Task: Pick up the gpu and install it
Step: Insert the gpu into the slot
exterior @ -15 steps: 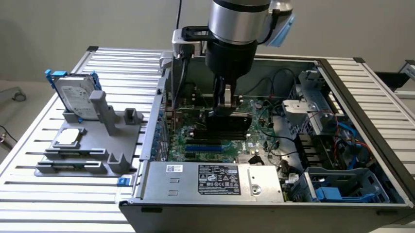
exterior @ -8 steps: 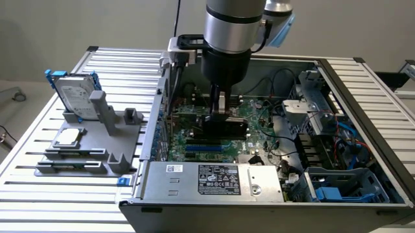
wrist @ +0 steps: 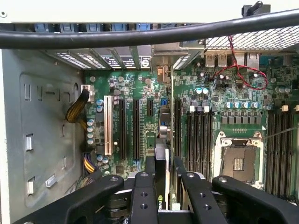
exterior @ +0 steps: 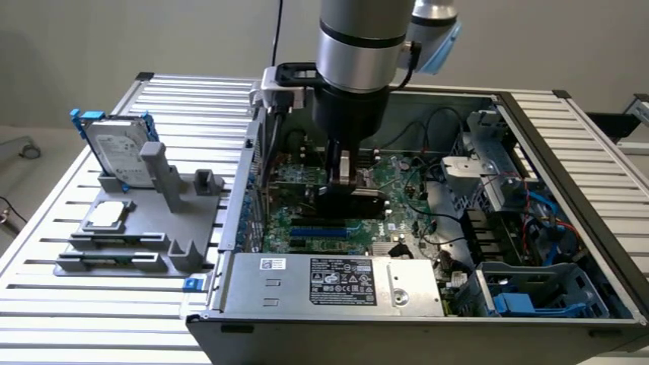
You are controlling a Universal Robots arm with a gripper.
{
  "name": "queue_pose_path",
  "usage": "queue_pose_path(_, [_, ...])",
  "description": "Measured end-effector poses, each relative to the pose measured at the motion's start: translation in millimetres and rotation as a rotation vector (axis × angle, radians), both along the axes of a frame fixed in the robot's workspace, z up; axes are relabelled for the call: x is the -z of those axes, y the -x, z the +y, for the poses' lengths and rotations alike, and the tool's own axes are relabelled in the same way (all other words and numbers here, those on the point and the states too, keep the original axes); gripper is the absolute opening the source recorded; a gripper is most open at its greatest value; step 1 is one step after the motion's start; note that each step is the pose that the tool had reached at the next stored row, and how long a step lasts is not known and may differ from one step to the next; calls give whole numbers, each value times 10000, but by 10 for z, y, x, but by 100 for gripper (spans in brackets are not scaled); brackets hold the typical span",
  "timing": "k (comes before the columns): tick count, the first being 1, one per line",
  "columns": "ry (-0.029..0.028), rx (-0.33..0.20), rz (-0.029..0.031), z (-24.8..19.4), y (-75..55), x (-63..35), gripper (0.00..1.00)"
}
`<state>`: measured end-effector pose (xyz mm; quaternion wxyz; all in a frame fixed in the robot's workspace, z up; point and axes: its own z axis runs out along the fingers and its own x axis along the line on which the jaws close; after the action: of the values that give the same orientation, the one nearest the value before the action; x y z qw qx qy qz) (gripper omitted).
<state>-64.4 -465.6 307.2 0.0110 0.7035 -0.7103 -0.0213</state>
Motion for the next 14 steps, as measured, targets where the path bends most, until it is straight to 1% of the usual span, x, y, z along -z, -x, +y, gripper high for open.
queue_pose_path(5, [0, 3, 0, 0, 51, 92, 26])
queue_pose_path(14, [0, 76, 0, 0, 72, 245, 26])
